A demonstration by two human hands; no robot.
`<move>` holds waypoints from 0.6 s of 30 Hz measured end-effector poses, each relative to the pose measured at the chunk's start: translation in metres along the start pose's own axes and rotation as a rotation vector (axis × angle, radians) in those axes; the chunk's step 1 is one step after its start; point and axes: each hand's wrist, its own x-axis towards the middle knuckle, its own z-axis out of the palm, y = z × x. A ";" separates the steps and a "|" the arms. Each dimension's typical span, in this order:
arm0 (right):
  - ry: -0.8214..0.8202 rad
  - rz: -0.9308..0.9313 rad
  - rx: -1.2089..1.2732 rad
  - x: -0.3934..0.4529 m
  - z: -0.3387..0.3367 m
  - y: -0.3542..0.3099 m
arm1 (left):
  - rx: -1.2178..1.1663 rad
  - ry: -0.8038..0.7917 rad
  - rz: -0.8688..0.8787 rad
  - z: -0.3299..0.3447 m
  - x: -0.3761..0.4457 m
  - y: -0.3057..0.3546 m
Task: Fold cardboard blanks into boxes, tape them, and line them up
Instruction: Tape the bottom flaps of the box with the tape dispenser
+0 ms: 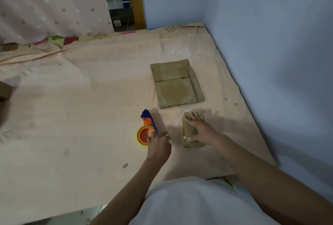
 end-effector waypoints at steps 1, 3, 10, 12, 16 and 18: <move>-0.004 0.004 -0.003 0.000 0.000 0.000 | -0.146 0.021 -0.075 -0.001 0.002 0.007; -0.008 0.013 -0.001 0.000 0.000 0.000 | -0.484 -0.031 -0.234 -0.002 0.008 0.017; -0.002 0.005 0.017 0.002 0.002 0.003 | -1.120 -0.244 -0.455 0.000 0.007 0.034; -0.002 0.001 0.030 0.003 0.003 0.004 | -1.154 -0.240 -0.483 0.005 0.008 0.035; -0.003 -0.010 0.056 0.004 0.003 0.006 | -1.230 -0.168 -0.511 0.009 0.012 0.039; -0.005 -0.019 0.064 0.004 0.003 0.007 | -1.239 -0.134 -0.531 0.012 0.013 0.041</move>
